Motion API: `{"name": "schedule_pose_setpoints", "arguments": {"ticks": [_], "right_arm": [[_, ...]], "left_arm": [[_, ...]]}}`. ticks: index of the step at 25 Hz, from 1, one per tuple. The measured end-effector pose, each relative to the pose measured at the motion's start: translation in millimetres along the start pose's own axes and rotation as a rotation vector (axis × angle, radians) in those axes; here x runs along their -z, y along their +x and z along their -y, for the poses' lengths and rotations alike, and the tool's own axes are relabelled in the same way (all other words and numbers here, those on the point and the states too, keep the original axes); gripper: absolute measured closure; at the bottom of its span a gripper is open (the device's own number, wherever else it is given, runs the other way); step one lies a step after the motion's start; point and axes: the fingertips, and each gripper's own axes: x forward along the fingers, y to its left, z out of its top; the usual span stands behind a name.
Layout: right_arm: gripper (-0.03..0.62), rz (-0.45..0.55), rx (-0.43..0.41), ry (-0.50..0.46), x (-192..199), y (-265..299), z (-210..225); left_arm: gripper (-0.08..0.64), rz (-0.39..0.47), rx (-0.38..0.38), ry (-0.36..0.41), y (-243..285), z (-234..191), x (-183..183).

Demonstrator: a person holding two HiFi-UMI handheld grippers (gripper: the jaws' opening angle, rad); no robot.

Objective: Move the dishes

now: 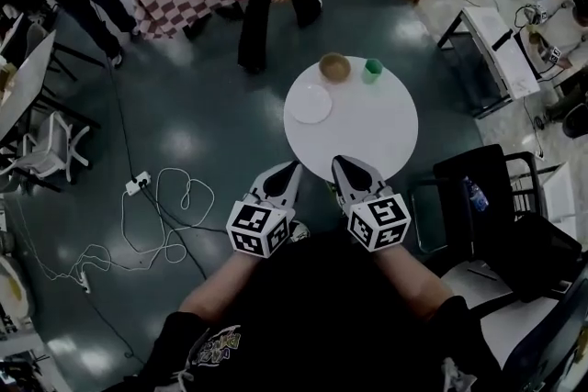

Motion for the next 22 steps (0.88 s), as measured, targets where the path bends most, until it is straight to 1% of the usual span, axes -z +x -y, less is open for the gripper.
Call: {"name": "schedule_pose_setpoints", "arguments": {"ticks": [5,12,22], "right_arm": [[0.571,-0.004,0.008,-0.002,0.8,-3.2,2.9],[0.571,-0.015,0.015,-0.001,4.9,-1.9,7.0],[0.571,-0.019,0.042,0.012,5.7,-3.6,18.4]], "left_arm": [[0.555,-0.006,0.05,0.022,2.5,12.9,1.4],[0.555,-0.011,0.053,0.015,6.2,11.7,5.2],[0.555,-0.027,0.078,0.028,14.7,15.9,5.1]]}}
